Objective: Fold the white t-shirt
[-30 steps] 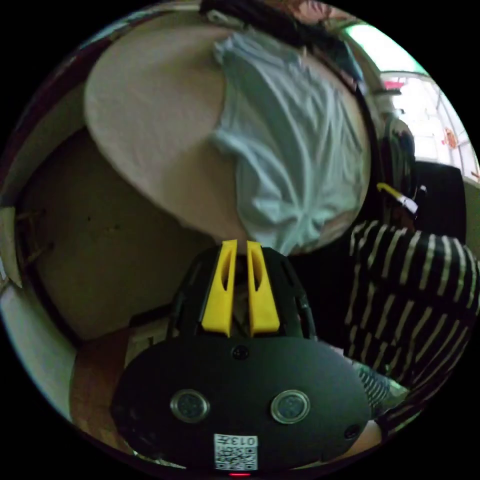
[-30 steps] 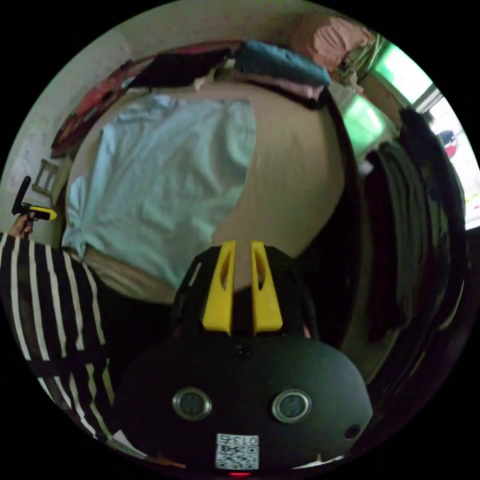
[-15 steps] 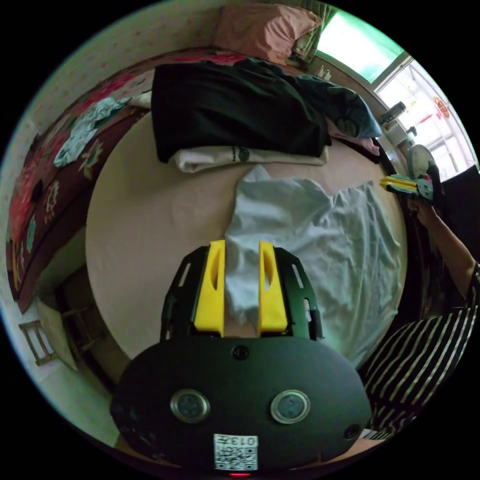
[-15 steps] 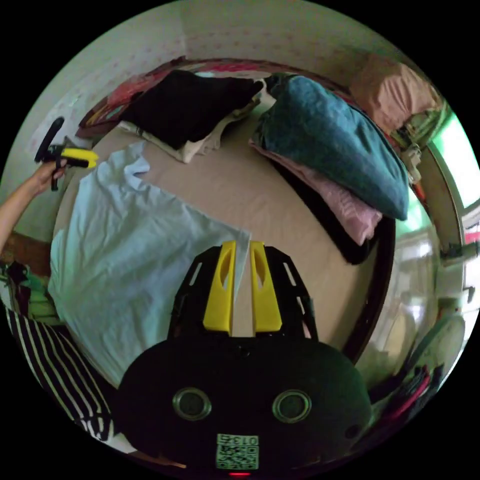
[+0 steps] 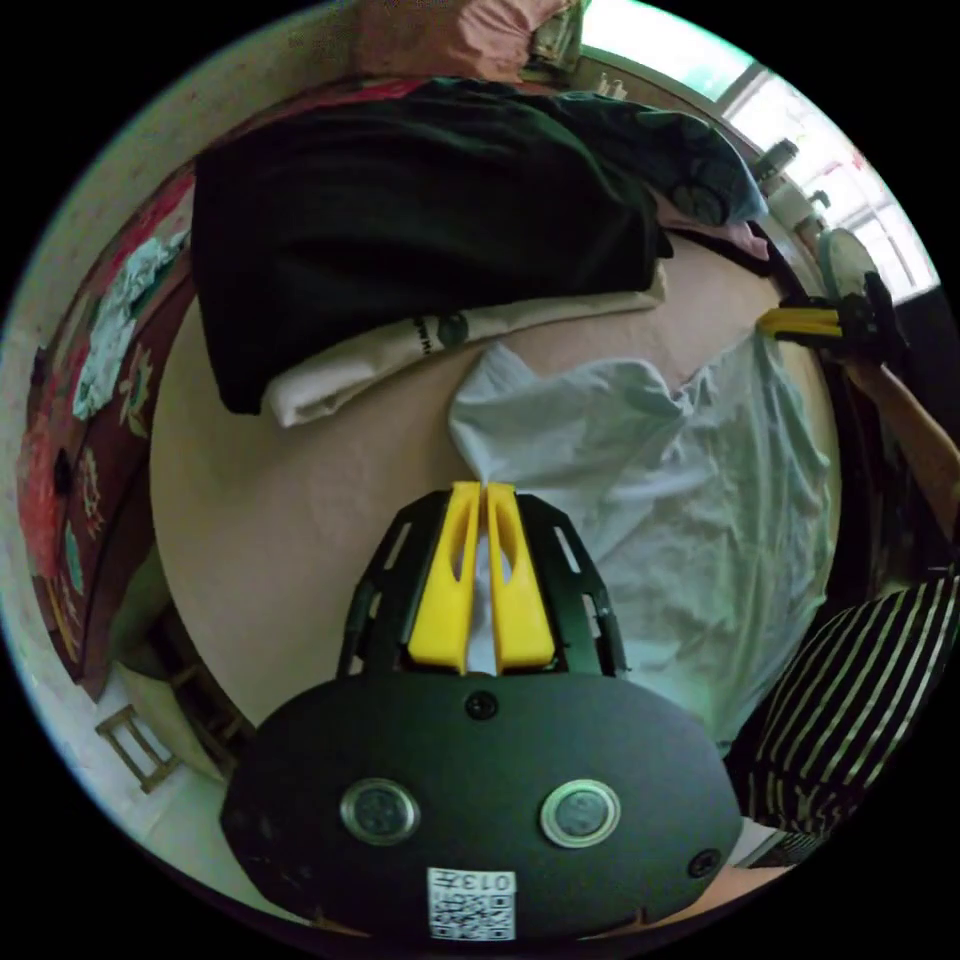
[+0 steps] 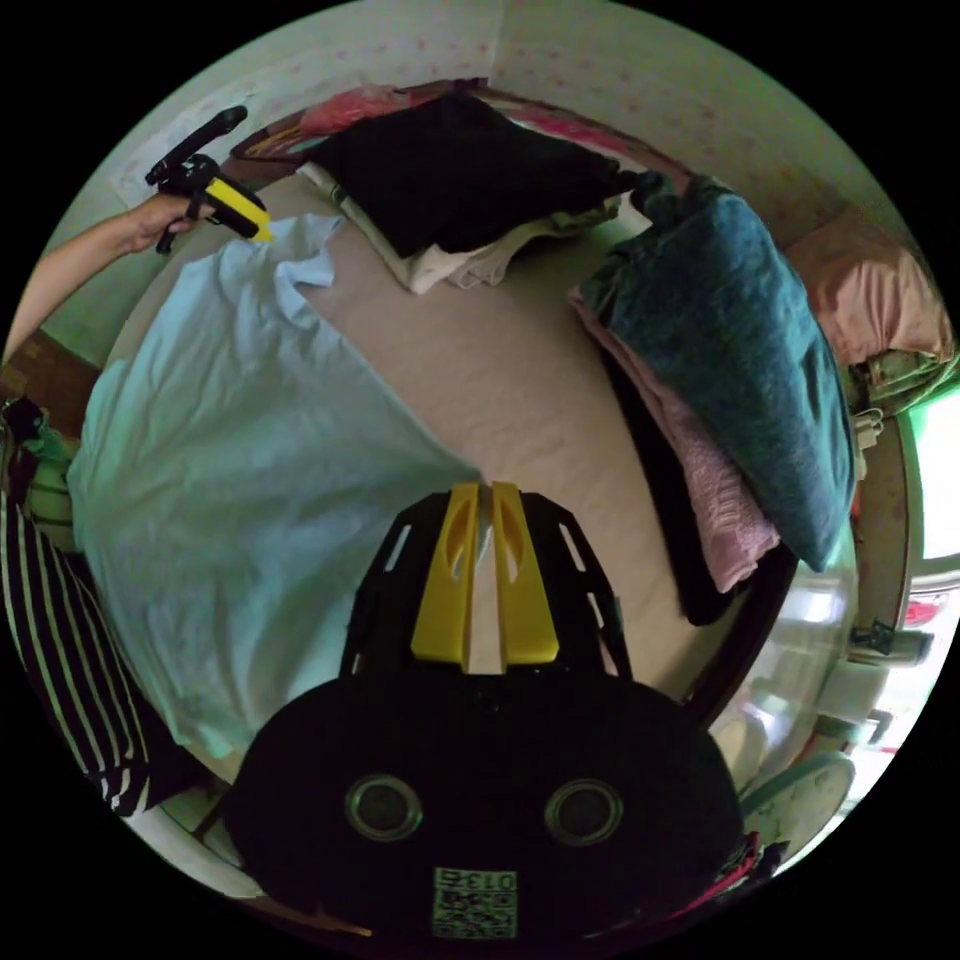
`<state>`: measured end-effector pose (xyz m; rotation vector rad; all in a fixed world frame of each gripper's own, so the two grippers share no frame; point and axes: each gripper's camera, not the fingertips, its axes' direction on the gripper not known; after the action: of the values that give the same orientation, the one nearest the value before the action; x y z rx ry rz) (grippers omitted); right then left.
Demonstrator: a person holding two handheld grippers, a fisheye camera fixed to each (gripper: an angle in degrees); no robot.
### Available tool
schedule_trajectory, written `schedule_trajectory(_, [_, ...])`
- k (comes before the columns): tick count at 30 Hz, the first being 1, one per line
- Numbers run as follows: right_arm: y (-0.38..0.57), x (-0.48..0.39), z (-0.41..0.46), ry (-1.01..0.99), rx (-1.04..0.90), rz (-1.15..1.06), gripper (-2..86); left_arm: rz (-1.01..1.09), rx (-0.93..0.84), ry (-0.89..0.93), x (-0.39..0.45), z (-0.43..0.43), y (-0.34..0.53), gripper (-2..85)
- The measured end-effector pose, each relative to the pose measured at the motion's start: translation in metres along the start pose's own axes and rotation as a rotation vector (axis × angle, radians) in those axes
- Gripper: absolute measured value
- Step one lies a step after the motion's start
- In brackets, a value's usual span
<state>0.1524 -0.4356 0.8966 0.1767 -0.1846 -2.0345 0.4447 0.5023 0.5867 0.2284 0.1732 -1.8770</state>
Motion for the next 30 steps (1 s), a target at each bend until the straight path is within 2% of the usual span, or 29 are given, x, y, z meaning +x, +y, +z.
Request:
schedule_trajectory(7, [-0.004,-0.005,-0.025,0.153,0.115,0.038,1.8,0.156,0.266,-0.276,0.054,-0.051,0.002,0.5])
schedule_trajectory(10, [-0.006,0.0,-0.019,0.204,0.107,0.128,2.0,0.154,0.268,-0.328,0.063,-0.043,-0.004,1.0])
schedule_trajectory(15, [-0.006,-0.003,0.008,0.14,-0.014,0.249,2.5,0.032,0.11,-0.27,0.057,-0.013,0.002,3.2])
schedule_trajectory(20, [0.024,-0.025,-0.03,0.227,0.14,0.375,2.4,-0.171,0.184,-0.168,0.055,-0.027,0.076,5.1])
schedule_trajectory(25, [0.056,-0.109,-0.051,0.022,0.182,0.224,1.9,-0.228,0.043,-0.082,0.113,-0.006,0.187,7.2])
schedule_trajectory(27, [0.069,-0.171,-0.053,-0.035,0.155,0.112,1.5,-0.268,0.031,-0.038,0.136,0.001,0.219,8.2])
schedule_trajectory(30, [0.087,-0.237,-0.056,-0.087,0.134,0.063,1.3,-0.349,0.039,0.046,0.165,0.015,0.254,9.4])
